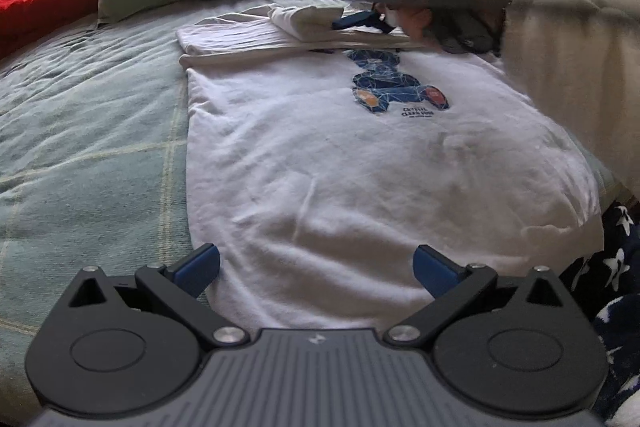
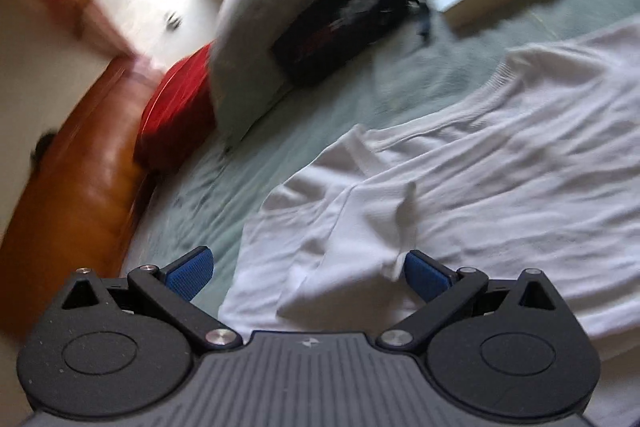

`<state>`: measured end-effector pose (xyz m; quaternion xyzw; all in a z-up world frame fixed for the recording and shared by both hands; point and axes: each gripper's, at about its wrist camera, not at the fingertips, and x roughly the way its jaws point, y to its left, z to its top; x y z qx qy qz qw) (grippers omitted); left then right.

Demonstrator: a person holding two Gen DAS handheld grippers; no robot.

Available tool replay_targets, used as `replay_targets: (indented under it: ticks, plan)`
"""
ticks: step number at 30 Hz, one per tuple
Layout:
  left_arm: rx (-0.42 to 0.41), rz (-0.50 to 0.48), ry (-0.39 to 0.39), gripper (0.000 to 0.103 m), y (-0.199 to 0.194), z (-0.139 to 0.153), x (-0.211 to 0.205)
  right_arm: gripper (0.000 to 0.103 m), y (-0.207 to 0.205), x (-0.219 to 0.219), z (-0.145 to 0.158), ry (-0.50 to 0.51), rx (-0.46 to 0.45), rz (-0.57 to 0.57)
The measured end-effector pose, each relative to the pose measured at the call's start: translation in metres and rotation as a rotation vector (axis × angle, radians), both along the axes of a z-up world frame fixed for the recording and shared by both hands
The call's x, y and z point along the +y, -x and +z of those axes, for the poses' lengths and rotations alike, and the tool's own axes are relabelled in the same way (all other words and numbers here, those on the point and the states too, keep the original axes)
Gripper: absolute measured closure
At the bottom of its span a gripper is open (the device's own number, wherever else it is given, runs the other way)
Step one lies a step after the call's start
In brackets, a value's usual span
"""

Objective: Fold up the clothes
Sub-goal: 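Lay the sleeve on the folded sleeve and open the right gripper, then withdraw the open right gripper from the sweatshirt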

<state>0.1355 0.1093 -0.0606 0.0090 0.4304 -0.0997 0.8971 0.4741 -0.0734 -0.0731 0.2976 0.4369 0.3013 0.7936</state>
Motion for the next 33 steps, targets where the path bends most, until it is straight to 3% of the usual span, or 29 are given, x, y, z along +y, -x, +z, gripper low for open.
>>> replay_targets:
  ticks: [3, 9, 17, 20, 24, 28, 33]
  plan:
    - [-0.003, 0.005, -0.007, 0.001, -0.001, 0.001, 0.0, 0.0, -0.007, 0.014, 0.001, -0.038, -0.004, -0.012]
    - [0.005, 0.022, -0.007, 0.001, -0.003, -0.001, 0.004, 0.0, 0.0, 0.058, 0.024, -0.116, -0.114, 0.152]
    - [0.006, 0.017, -0.005, 0.001, -0.002, -0.004, 0.006, 0.002, 0.01, 0.052, 0.033, 0.039, -0.193, 0.158]
    - [0.007, 0.022, -0.007, 0.001, -0.001, -0.005, 0.007, 0.015, 0.01, 0.053, 0.028, 0.107, -0.181, 0.161]
    - [0.013, 0.028, -0.01, 0.001, -0.002, -0.006, 0.008, 0.016, 0.01, 0.072, 0.006, 0.141, -0.119, 0.166]
    - [0.024, 0.032, -0.03, 0.001, -0.003, -0.006, 0.006, 0.016, 0.018, 0.088, -0.005, 0.114, -0.089, 0.25]
    - [0.033, 0.027, -0.055, 0.001, -0.005, -0.007, 0.001, 0.016, 0.027, 0.041, 0.03, 0.16, -0.172, 0.218]
